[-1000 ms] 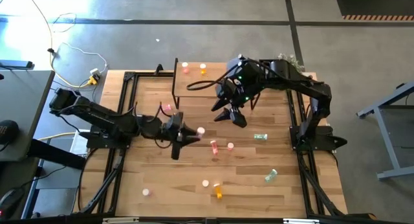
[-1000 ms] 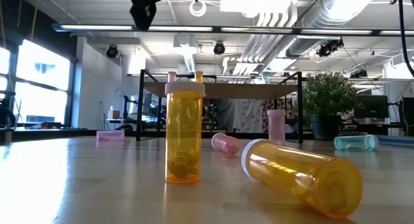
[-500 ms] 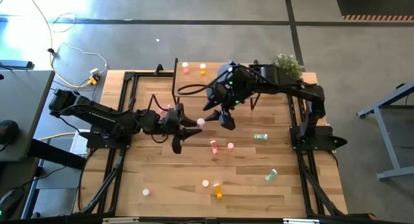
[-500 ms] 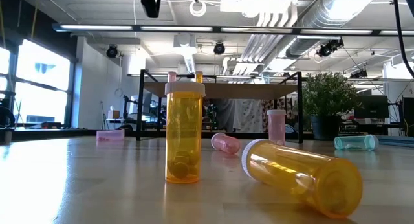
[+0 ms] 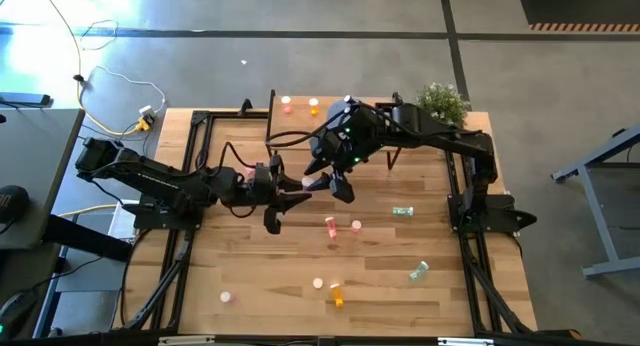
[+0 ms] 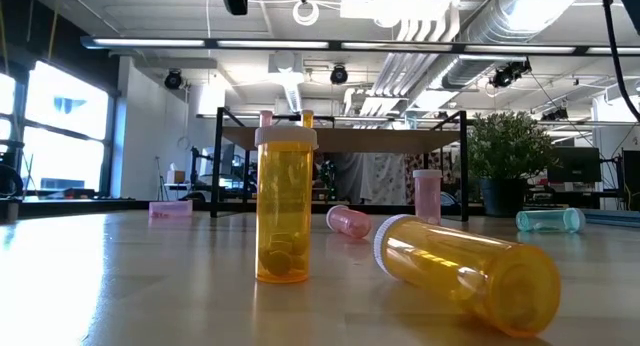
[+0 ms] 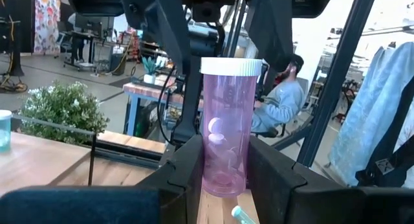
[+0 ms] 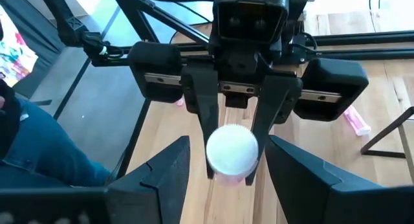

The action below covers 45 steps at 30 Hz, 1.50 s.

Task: Pick and place medicine bottles onto shelf by color
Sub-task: Put the middle purple pill bottle on the shelf

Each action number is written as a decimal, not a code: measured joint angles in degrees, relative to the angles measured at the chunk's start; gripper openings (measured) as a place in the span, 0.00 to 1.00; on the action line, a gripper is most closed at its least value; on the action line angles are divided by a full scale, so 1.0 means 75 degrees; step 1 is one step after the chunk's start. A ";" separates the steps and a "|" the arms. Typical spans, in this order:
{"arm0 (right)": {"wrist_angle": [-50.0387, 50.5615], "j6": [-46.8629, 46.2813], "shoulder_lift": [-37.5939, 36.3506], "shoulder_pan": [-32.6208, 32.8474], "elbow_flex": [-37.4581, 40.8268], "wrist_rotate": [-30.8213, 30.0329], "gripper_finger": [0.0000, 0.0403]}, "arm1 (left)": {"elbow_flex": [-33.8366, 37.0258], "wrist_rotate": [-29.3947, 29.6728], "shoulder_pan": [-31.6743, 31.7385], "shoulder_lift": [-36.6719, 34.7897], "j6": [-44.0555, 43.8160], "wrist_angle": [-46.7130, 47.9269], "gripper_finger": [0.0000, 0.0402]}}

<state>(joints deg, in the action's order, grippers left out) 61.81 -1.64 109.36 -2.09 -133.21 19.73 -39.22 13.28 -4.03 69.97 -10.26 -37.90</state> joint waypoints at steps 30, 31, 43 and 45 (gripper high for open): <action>-0.0013 -0.0325 0.0221 -0.0006 0.0000 0.0029 0.27 | 0.0000 0.0314 0.0002 0.0000 -0.0146 -0.0003 0.27; 0.0003 -0.0356 0.0221 -0.0006 0.0000 0.0018 0.27 | 0.0000 0.0312 0.0006 0.0000 -0.0150 0.0018 0.29; 0.0296 -0.0506 -0.0032 -0.0015 0.0000 -0.0819 0.26 | -0.0003 -0.0140 0.0196 -0.0391 -0.0146 0.0478 0.53; 0.0272 -0.0493 -0.0159 -0.0020 0.0000 -0.1077 0.26 | -0.0003 -0.0143 0.0261 -0.0608 -0.0146 0.0815 0.55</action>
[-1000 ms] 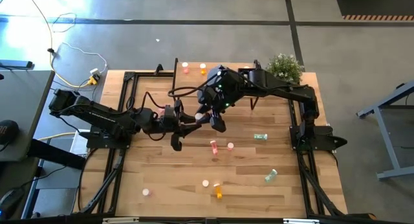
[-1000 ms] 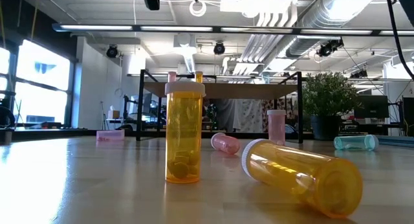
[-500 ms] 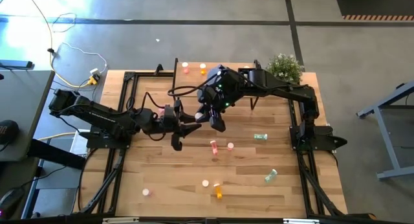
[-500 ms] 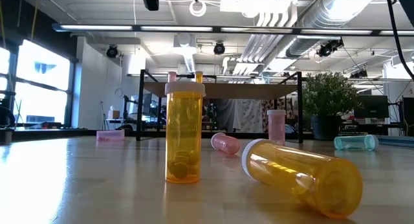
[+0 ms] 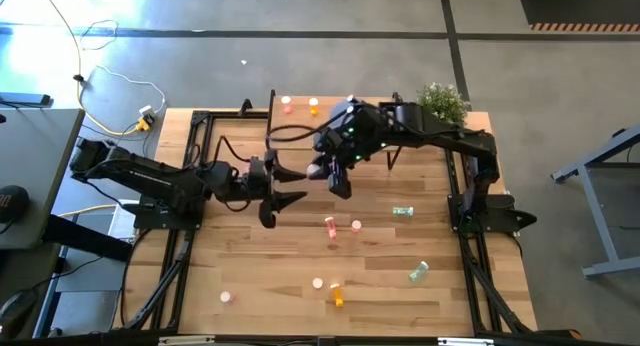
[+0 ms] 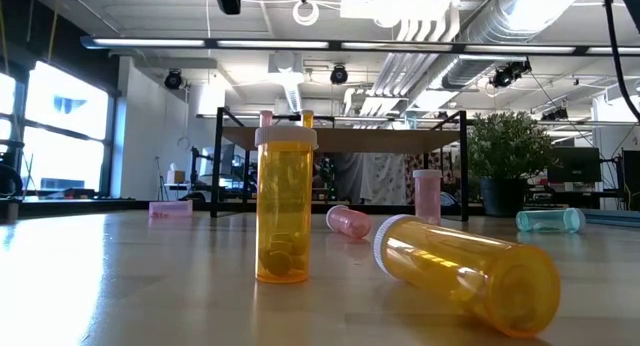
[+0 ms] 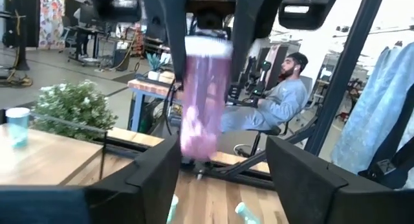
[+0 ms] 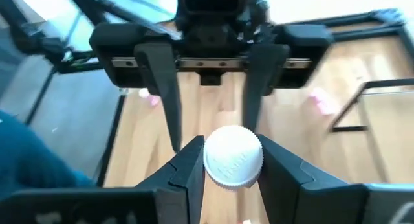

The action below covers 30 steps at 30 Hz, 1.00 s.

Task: Pick and place medicine bottles onto shelf by color
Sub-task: Put the middle purple pill bottle on the shelf

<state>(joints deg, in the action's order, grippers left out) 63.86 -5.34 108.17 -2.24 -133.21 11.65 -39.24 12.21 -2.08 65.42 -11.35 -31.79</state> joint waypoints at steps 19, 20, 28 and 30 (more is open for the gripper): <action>0.1537 0.1239 -0.2134 -0.0731 0.0000 -0.2903 0.26 | 0.0000 0.0918 0.0182 -0.0835 0.0698 0.0708 0.56; 0.1594 0.1268 -0.2242 -0.0859 0.0041 -0.2949 0.26 | 0.0000 0.1118 0.0182 -0.0835 0.0782 0.0699 0.56; 0.0165 0.1727 -0.3384 -0.2478 0.2780 -0.1898 0.26 | 0.0000 0.2338 0.0340 -0.0835 0.1405 0.0658 0.56; -0.0716 0.1812 -0.3692 -0.2865 0.3658 -0.1397 0.26 | 0.0000 0.2413 0.0523 -0.0835 0.1405 0.0658 0.56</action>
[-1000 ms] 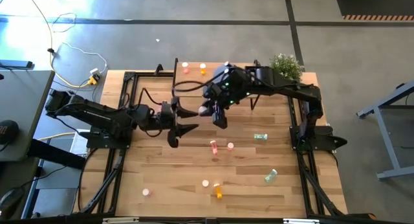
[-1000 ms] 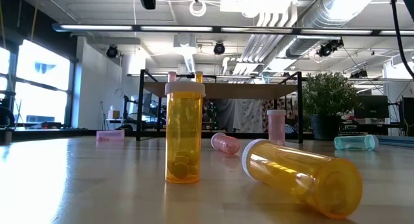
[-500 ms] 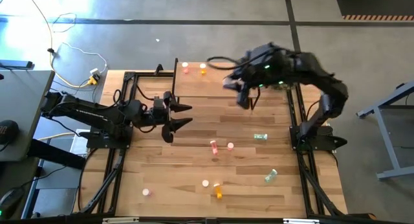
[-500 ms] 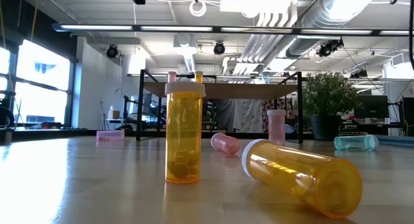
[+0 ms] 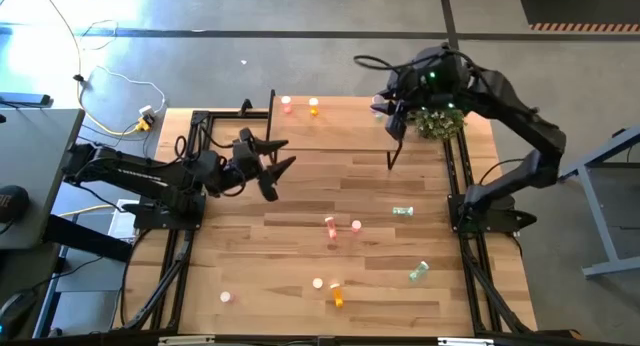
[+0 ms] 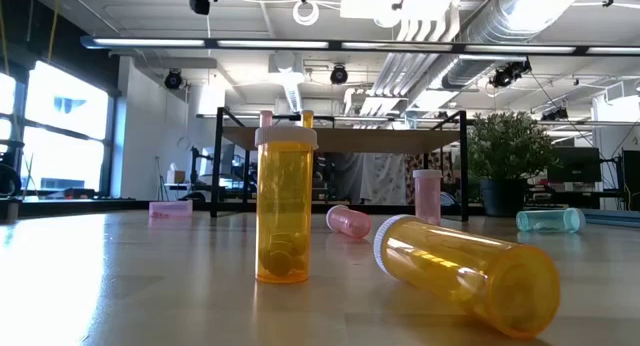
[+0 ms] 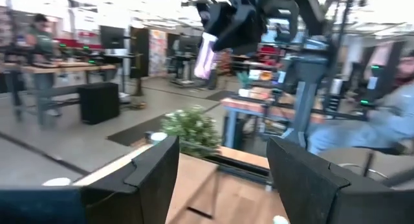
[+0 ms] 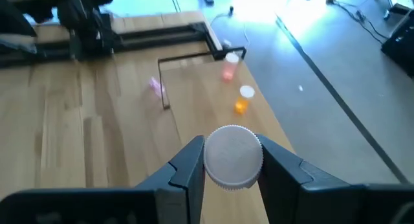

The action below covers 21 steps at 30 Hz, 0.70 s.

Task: Pick and place medicine bottles onto shelf by color
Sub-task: Put the middle purple pill bottle on the shelf

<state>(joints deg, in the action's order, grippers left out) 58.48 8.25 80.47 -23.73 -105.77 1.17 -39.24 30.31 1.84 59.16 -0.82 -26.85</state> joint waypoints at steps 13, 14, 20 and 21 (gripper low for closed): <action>-0.4080 0.0487 0.0226 -0.1364 0.3295 0.1495 0.26 | 0.0000 0.0020 0.0980 0.0000 0.0000 0.0164 0.56; -0.4253 0.0487 0.0315 -0.1429 0.3366 0.1562 0.26 | 0.0000 0.0015 0.1039 0.0000 0.0000 0.0231 0.56; -0.4600 0.0589 0.1045 -0.1607 0.3473 0.1604 0.26 | 0.0000 -0.0006 0.1276 0.0003 0.0000 0.0550 0.56; -0.4639 0.0634 0.1155 -0.1602 0.3473 0.1618 0.26 | 0.0000 -0.0009 0.1313 0.0003 -0.0002 0.0568 0.56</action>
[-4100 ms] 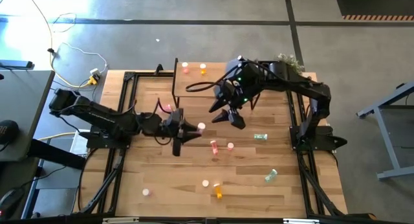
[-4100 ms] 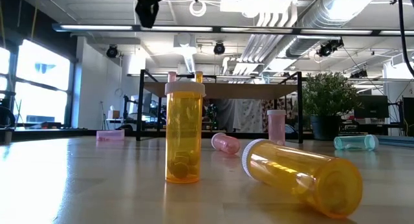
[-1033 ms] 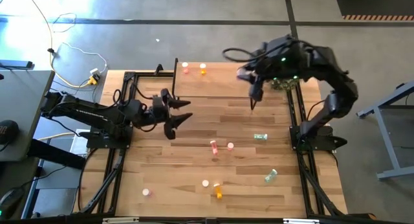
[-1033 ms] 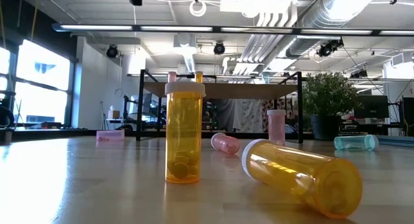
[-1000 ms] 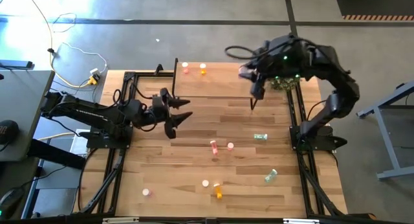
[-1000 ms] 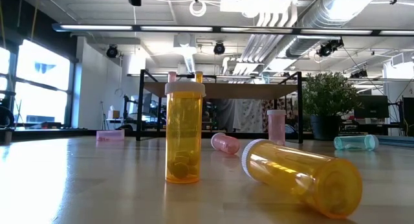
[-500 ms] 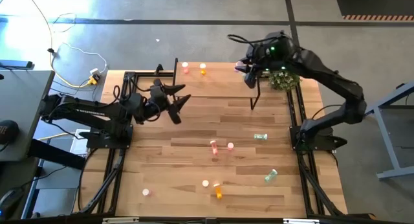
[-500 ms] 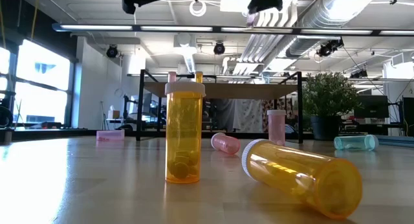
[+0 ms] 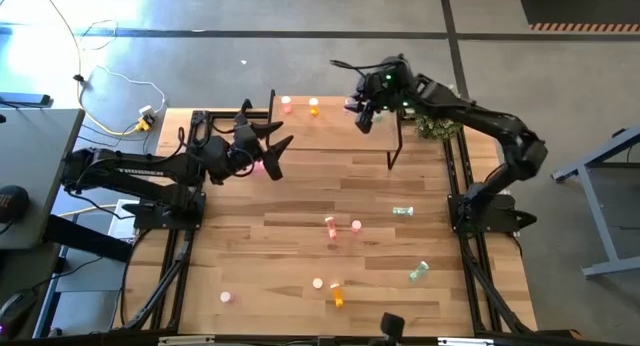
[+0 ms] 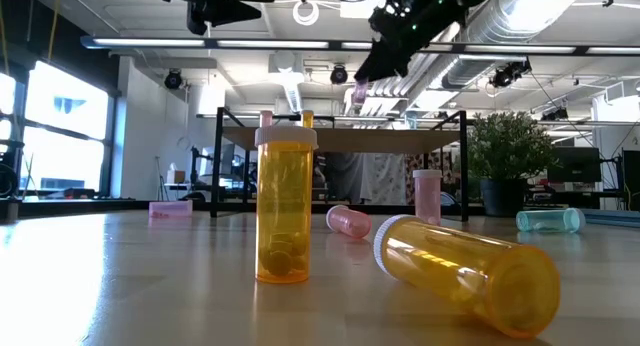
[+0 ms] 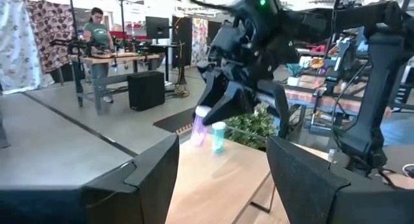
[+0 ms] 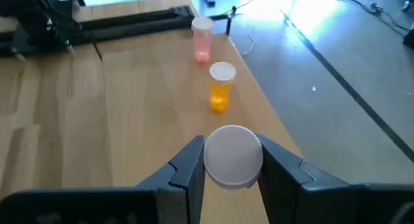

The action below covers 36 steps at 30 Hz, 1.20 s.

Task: Pick and place medicine bottles onto shelf by color
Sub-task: Put the middle purple pill bottle on the shelf

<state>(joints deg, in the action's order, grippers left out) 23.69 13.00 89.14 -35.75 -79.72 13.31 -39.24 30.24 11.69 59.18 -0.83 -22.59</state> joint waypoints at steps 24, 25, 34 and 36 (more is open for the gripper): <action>0.0050 0.0070 0.0856 -0.0455 0.0000 -0.0401 0.26 | 0.0000 -0.0093 0.0104 0.0003 0.0189 0.0131 0.56; 0.0073 0.0046 0.0862 -0.0455 0.0000 -0.0340 0.26 | 0.0000 -0.0093 0.0104 0.0003 0.0183 0.0131 0.56; 0.0198 -0.0004 0.0942 -0.0452 -0.0006 0.0012 0.26 | 0.0000 -0.0093 0.0104 0.0003 0.0142 0.0131 0.56; 0.0231 0.0009 0.0976 -0.0452 -0.0003 0.0028 0.26 | 0.0000 -0.0093 0.0104 0.0003 0.0142 0.0128 0.56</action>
<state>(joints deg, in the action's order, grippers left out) 25.42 13.07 96.45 -39.13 -79.75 13.52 -39.24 29.54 12.47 59.20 0.23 -21.63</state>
